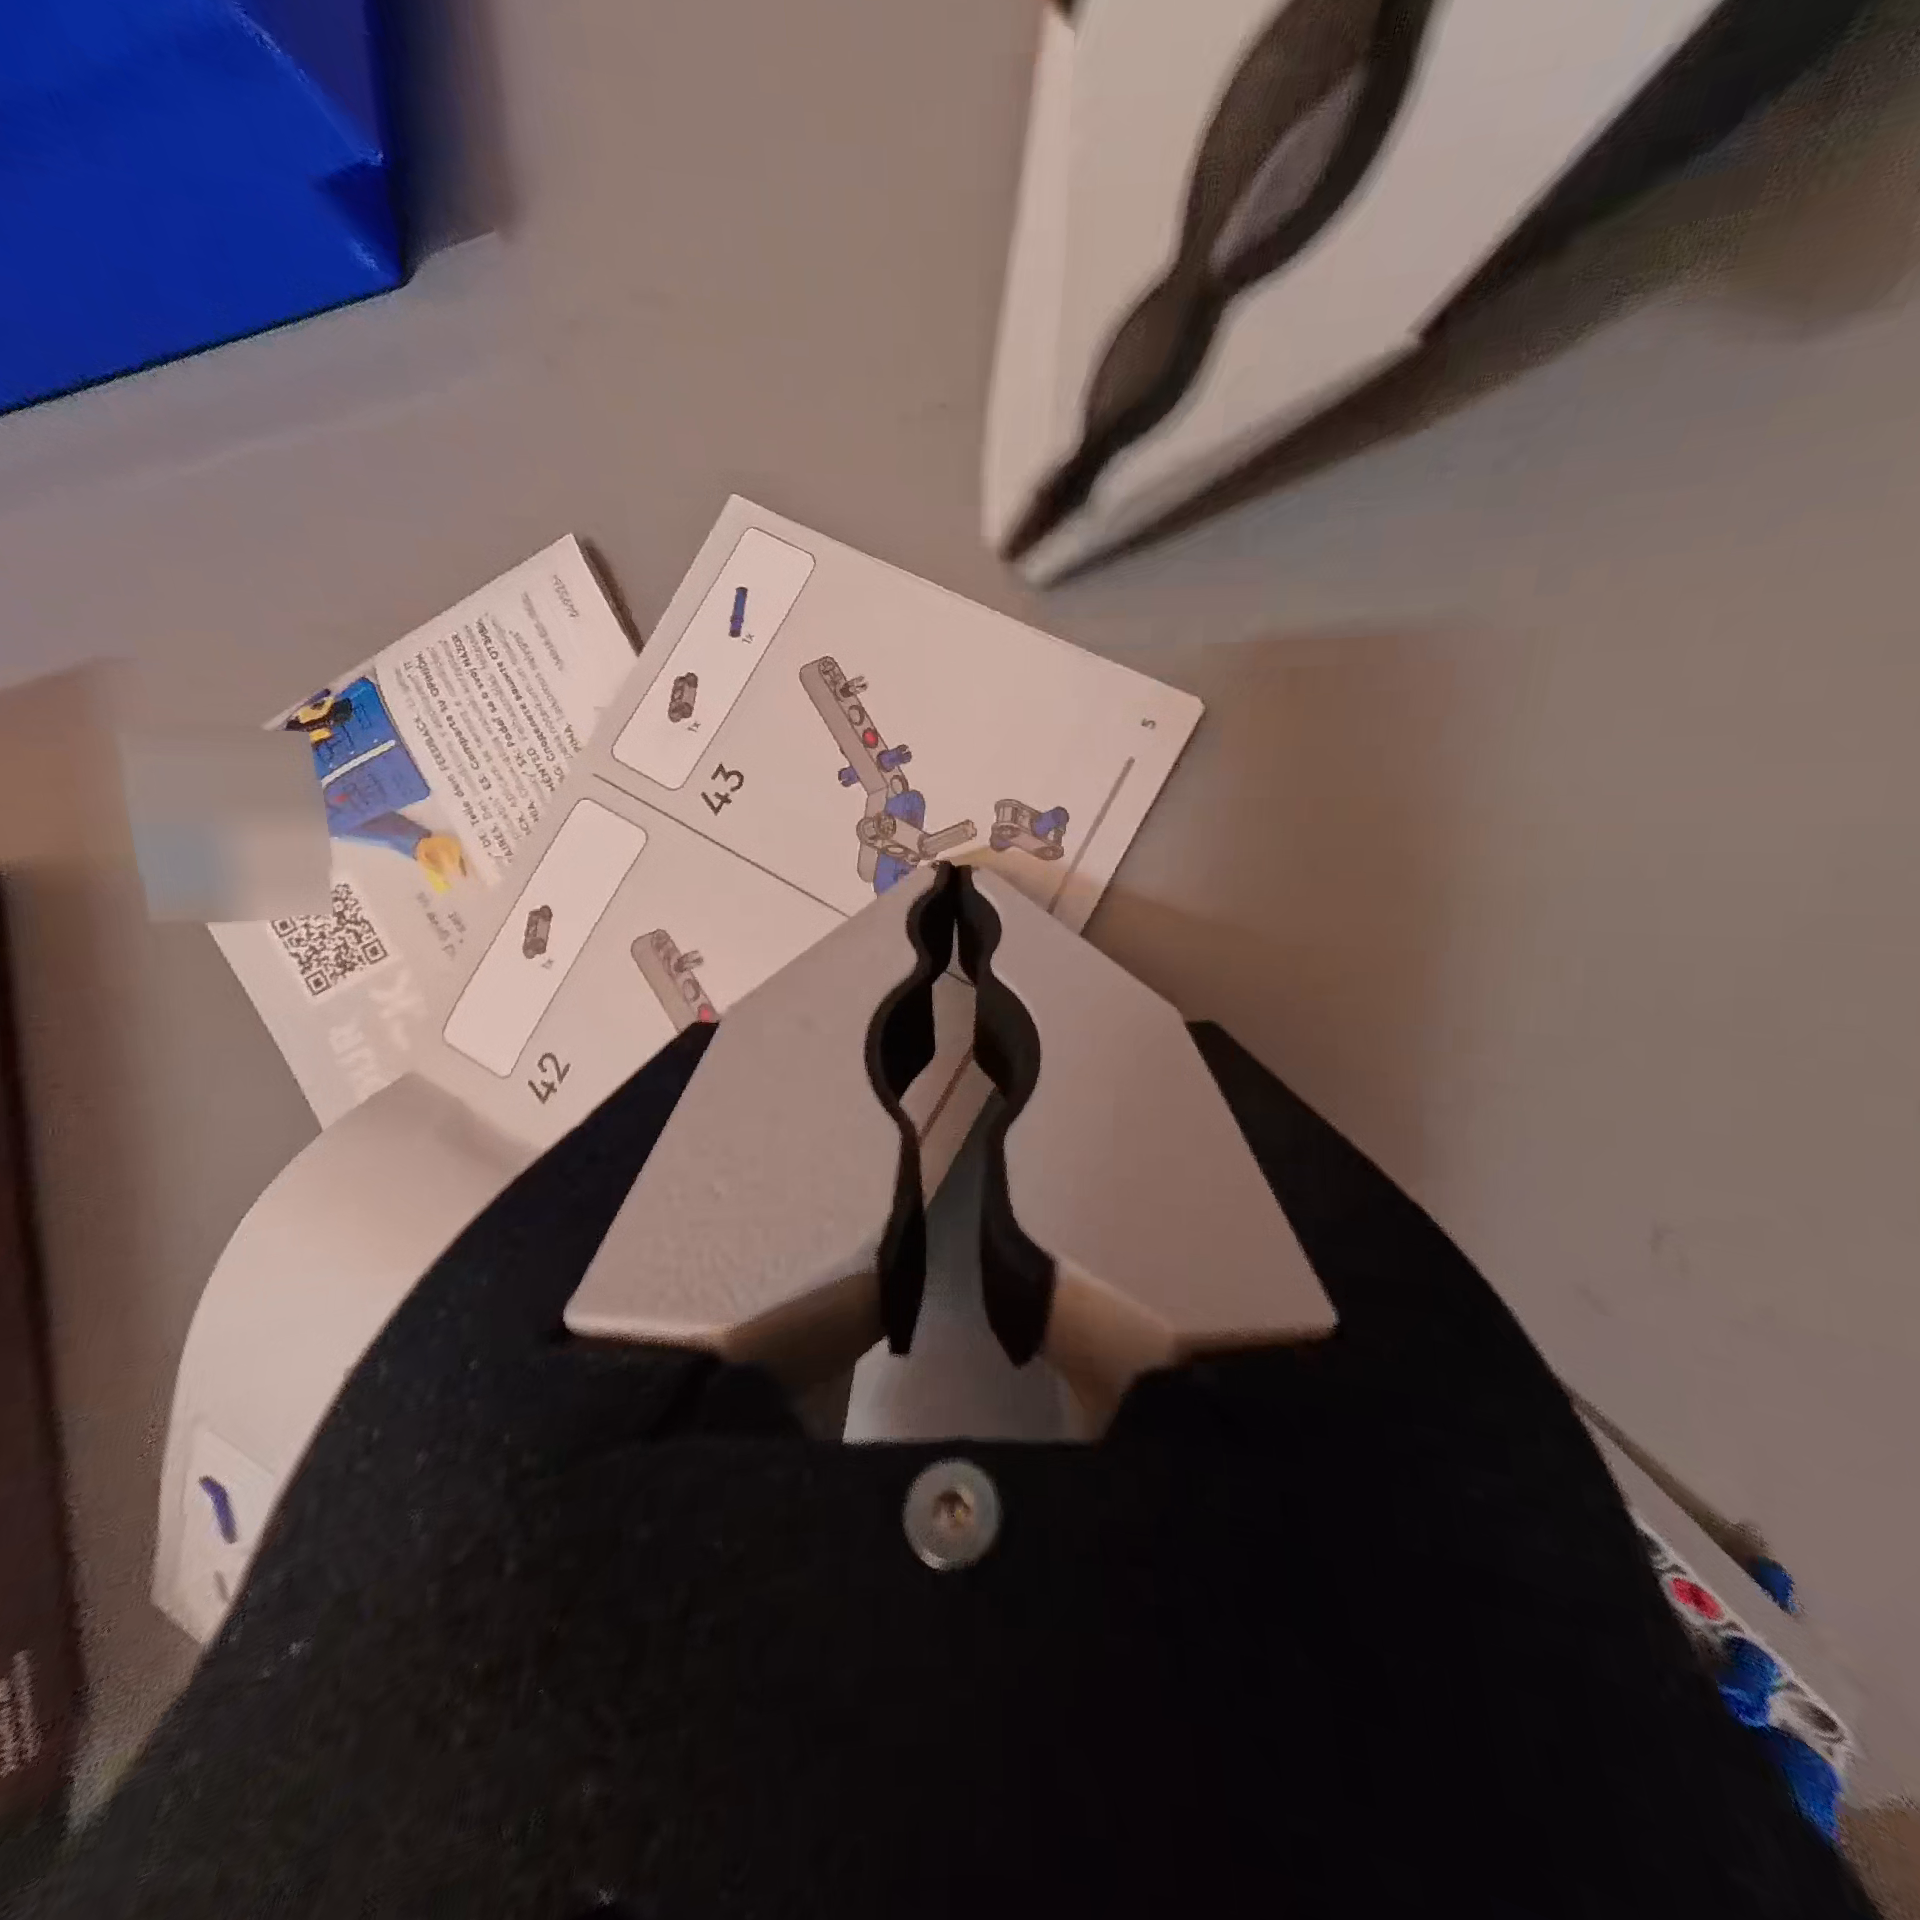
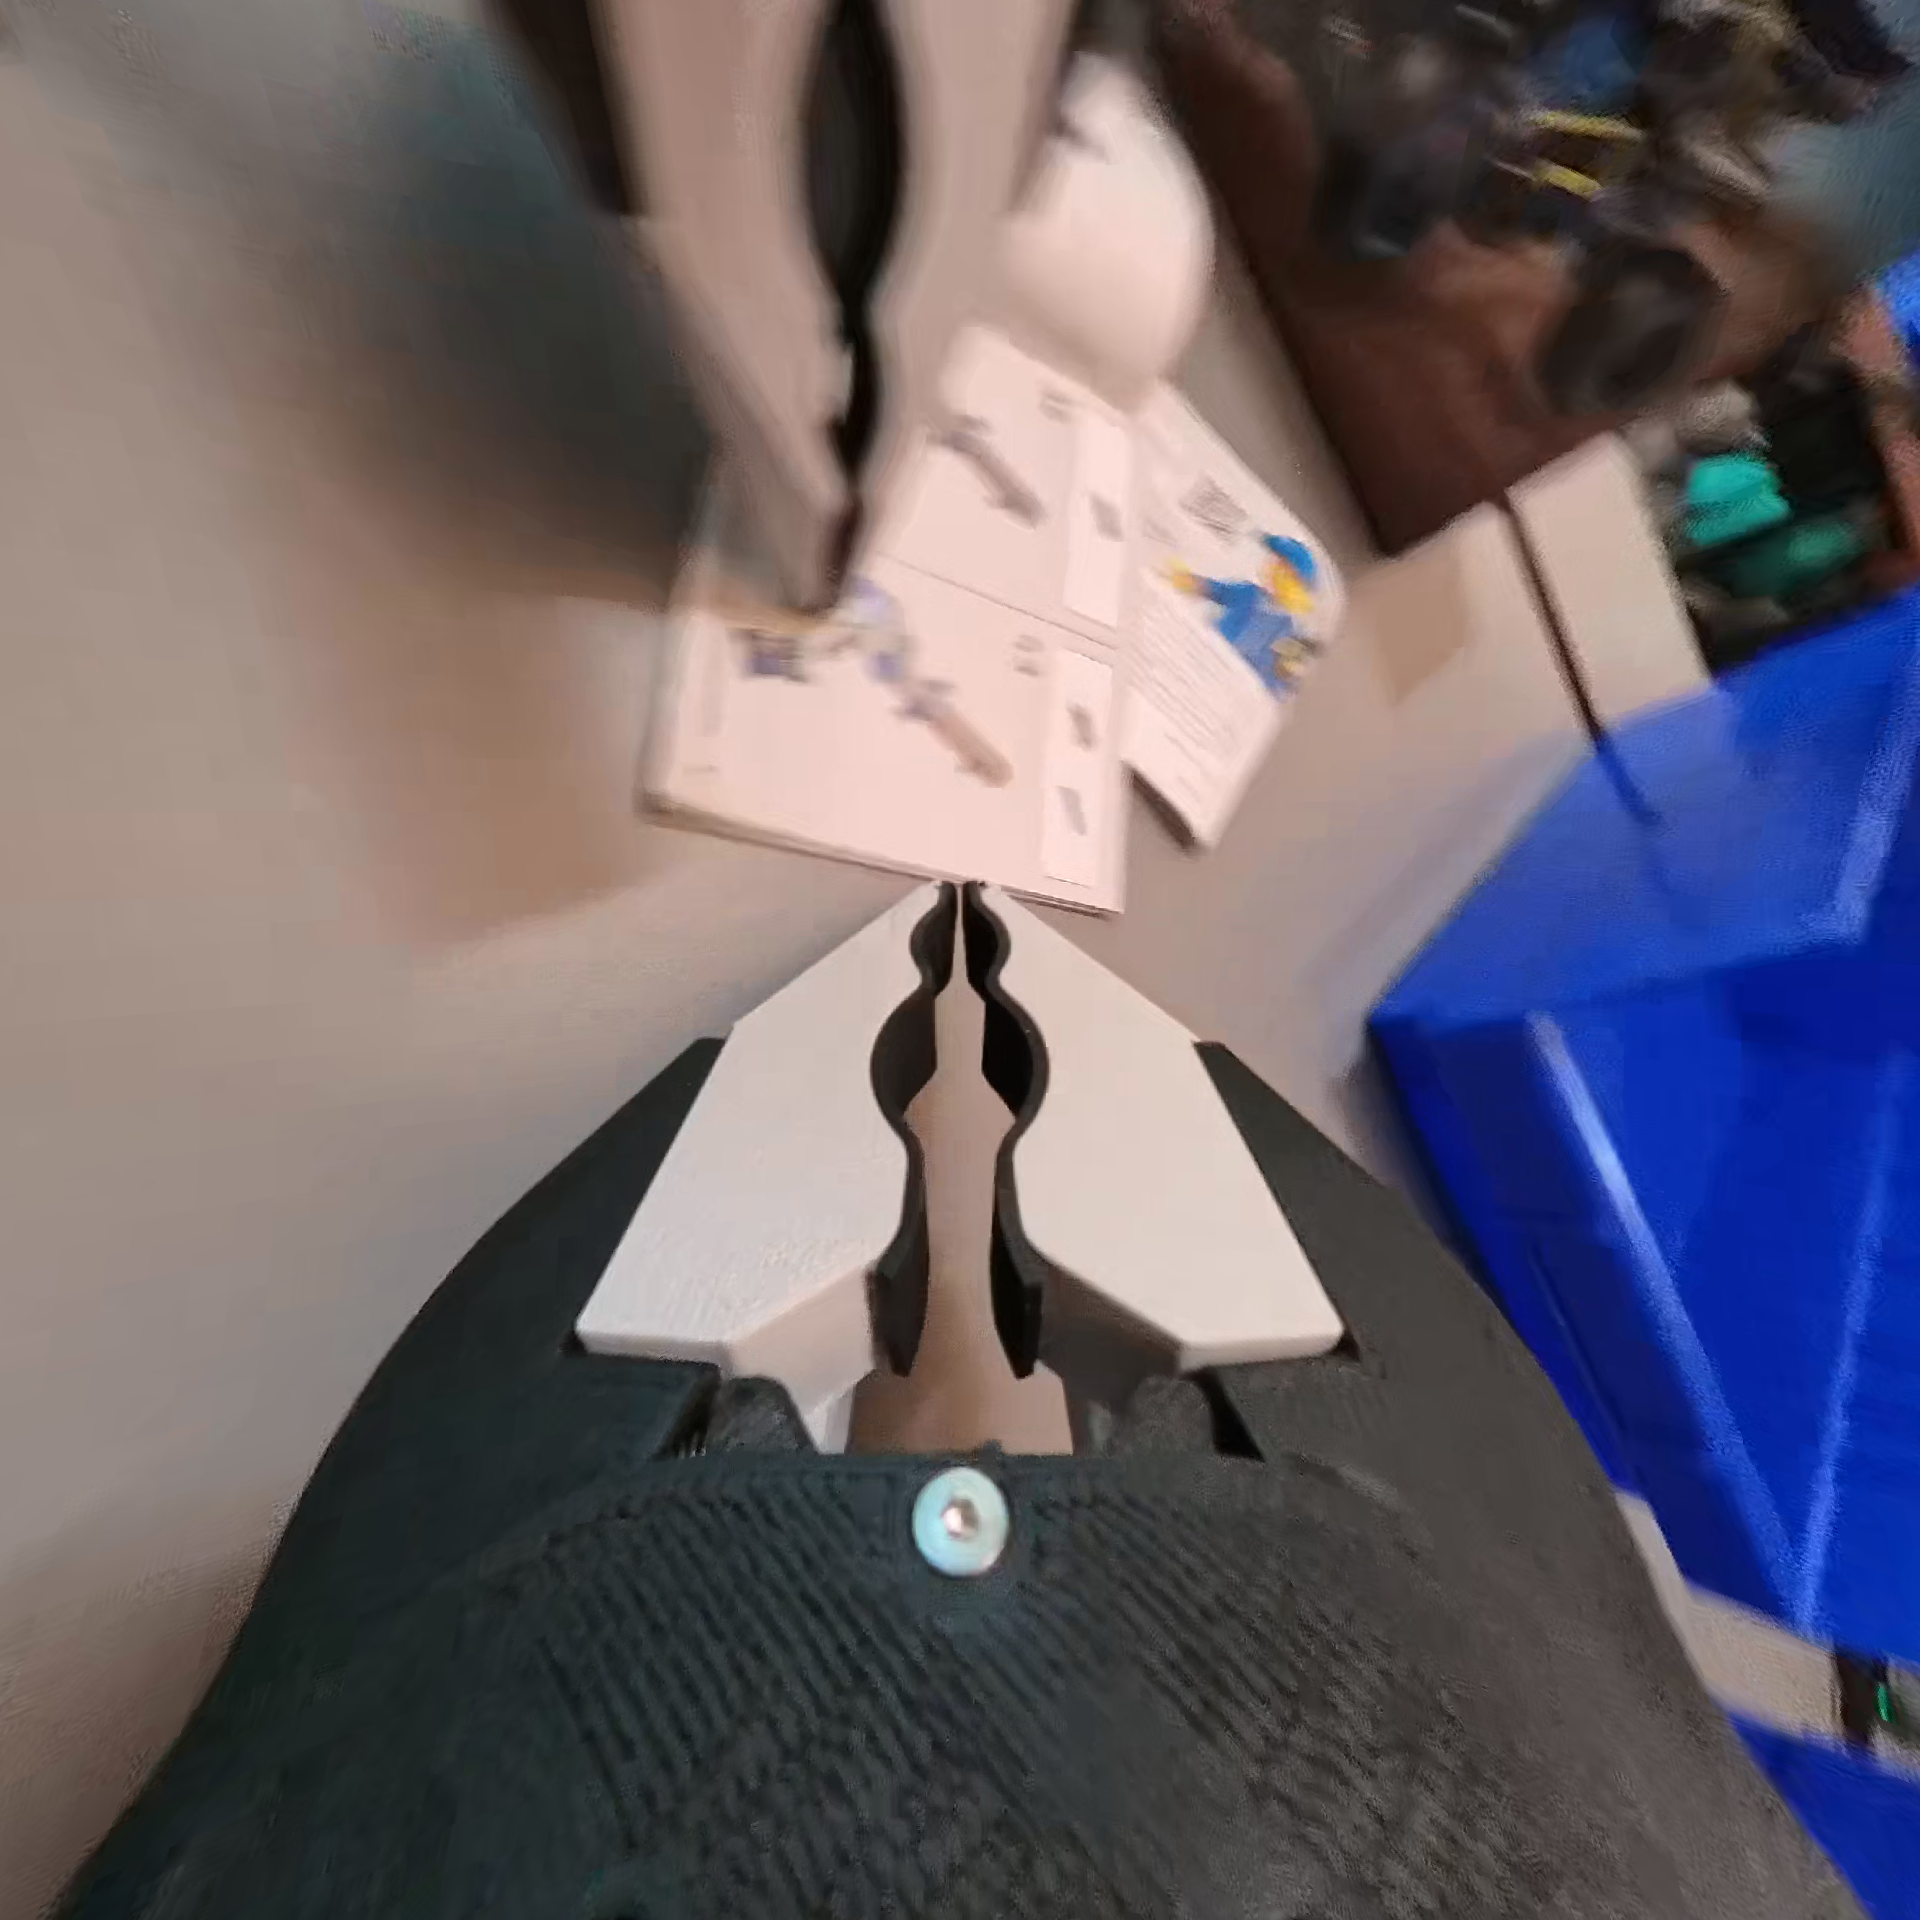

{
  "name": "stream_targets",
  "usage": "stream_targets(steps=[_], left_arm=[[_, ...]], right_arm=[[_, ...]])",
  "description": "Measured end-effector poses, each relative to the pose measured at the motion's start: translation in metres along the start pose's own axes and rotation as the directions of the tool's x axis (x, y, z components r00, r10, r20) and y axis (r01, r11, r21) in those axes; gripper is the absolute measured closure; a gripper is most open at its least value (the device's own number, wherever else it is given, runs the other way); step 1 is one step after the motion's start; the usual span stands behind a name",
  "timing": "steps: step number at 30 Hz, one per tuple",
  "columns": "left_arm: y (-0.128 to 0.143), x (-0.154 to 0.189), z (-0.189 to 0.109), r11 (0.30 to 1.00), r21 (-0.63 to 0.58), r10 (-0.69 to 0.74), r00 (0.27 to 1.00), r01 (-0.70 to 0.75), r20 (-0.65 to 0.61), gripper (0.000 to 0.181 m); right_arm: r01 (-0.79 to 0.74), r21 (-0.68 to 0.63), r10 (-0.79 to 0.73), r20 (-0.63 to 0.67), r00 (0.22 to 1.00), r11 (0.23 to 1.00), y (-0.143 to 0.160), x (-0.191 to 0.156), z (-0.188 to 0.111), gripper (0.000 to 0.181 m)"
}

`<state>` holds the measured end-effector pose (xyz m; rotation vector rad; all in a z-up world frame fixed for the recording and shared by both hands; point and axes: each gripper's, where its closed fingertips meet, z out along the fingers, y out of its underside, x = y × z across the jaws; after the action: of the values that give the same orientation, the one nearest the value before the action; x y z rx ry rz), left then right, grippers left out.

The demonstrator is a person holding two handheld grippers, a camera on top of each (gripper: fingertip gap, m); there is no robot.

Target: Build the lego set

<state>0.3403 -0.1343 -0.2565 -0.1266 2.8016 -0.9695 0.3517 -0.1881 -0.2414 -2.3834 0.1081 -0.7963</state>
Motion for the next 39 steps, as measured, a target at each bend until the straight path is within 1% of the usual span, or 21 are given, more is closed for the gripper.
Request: stream_targets(steps=[1, 2, 3, 4, 6, 8, 10, 14, 16, 17, 19, 20, 21, 22, 25, 26, 28, 30, 33, 38, 39], left_arm=[[0.000, 0.001, 0.000, 1.000, 0.008, -0.004, 1.000, 0.004, -0.001, 0.181], [0.000, 0.002, 0.000, 1.000, 0.014, 0.001, 1.000, -0.001, 0.002, 0.181], [0.000, 0.003, 0.000, 1.000, 0.016, 0.010, 1.000, -0.010, 0.011, 0.181], [0.000, 0.003, 0.000, 1.000, 0.016, 0.021, 1.000, -0.021, 0.019, 0.181], [0.000, 0.006, -0.001, 0.999, 0.018, 0.042, 0.999, -0.043, 0.017, 0.181], [0.000, 0.014, -0.002, 0.997, 0.029, 0.068, 0.998, -0.069, 0.005, 0.181], [-0.001, 0.022, -0.004, 0.994, 0.036, 0.103, 0.995, -0.103, 0.002, 0.181], [0.002, 0.025, -0.011, 0.989, 0.032, 0.142, 0.989, -0.144, 0.042, 0.180], [0.008, 0.015, -0.028, 0.994, 0.049, 0.095, 0.991, -0.100, 0.090, 0.171], [0.017, 0.007, -0.037, 0.998, 0.030, 0.059, 0.992, -0.063, 0.108, 0.166], [0.045, -0.013, -0.050, 0.998, -0.059, -0.002, 0.988, 0.011, 0.156, 0.160], [0.056, -0.016, -0.051, 0.994, -0.097, -0.028, 0.989, 0.042, 0.143, 0.167], [0.059, -0.014, -0.049, 0.993, -0.101, -0.055, 0.992, 0.067, 0.115, 0.174], [0.058, -0.012, -0.046, 0.993, -0.084, -0.068, 0.992, 0.077, 0.102, 0.181], [0.055, -0.013, -0.042, 0.996, -0.057, -0.059, 0.990, 0.067, 0.131, 0.181], [0.053, -0.013, -0.040, 0.996, -0.030, -0.081, 0.988, 0.086, 0.135, 0.181], [0.049, -0.012, -0.038, 0.991, 0.035, -0.131, 0.982, 0.127, 0.136, 0.181], [0.049, -0.012, -0.038, 0.984, 0.070, -0.172, 0.975, 0.163, 0.139, 0.181], [0.048, -0.012, -0.038, 0.970, 0.117, -0.226, 0.966, 0.212, 0.125, 0.181], [0.046, -0.011, -0.040, 0.964, 0.157, -0.233, 0.967, 0.216, 0.101, 0.181], [0.045, -0.012, -0.042, 0.966, 0.157, -0.224, 0.969, 0.206, 0.107, 0.178]], right_arm=[[-0.060, -0.003, 0.059, -0.058, 0.997, 0.998, 0.002, 0.013, 0.002, 0.181], [-0.106, 0.013, 0.107, -0.061, 0.992, 0.994, 0.001, 0.017, 0.006, 0.181], [-0.126, 0.033, 0.127, -0.019, 0.992, 0.991, -0.003, 0.012, 0.011, 0.181], [-0.126, 0.045, 0.126, 0.008, 0.992, 0.991, -0.007, 0.008, 0.014, 0.181], [-0.084, 0.001, 0.084, 0.013, 0.996, 0.996, -0.004, 0.002, 0.022, 0.181], [-0.087, 0.017, 0.087, -0.026, 0.996, 0.996, -0.006, 0.004, 0.026, 0.181], [-0.106, 0.022, 0.106, -0.020, 0.994, 0.994, -0.010, 0.001, 0.027, 0.181], [-0.045, 0.006, 0.045, -0.043, 0.998, 0.999, -0.013, -0.001, 0.028, 0.181], [0.007, -0.015, -0.008, -0.056, 0.998, 1.000, -0.012, -0.002, 0.027, 0.181], [0.030, -0.031, -0.032, -0.065, 0.997, 0.999, -0.012, -0.002, 0.027, 0.181], [0.062, -0.055, -0.066, -0.081, 0.995, 0.997, -0.012, -0.002, 0.027, 0.181], [0.067, -0.056, -0.072, -0.083, 0.994, 0.996, -0.013, -0.003, 0.027, 0.181], [0.063, -0.052, -0.067, -0.079, 0.995, 0.997, -0.015, -0.004, 0.028, 0.181], [0.061, -0.048, -0.064, -0.073, 0.995, 0.997, -0.017, -0.005, 0.028, 0.181], [0.038, 0.001, -0.037, -0.020, 0.999, 0.999, -0.028, -0.014, 0.031, 0.181], [0.016, 0.026, -0.016, 0.002, 1.000, 1.000, -0.034, -0.019, 0.032, 0.181], [0.005, 0.029, -0.005, -0.005, 1.000, 1.000, -0.039, -0.020, 0.036, 0.181], [-0.009, 0.030, 0.009, 0.012, 1.000, 1.000, -0.042, -0.021, 0.038, 0.181], [-0.072, 0.075, 0.067, 0.068, 0.995, 0.995, -0.049, -0.024, 0.041, 0.181], [-0.130, 0.099, 0.110, 0.189, 0.976, 0.987, -0.048, -0.026, 0.039, 0.181], [-0.130, 0.098, 0.108, 0.206, 0.973, 0.987, -0.048, -0.026, 0.039, 0.181]])
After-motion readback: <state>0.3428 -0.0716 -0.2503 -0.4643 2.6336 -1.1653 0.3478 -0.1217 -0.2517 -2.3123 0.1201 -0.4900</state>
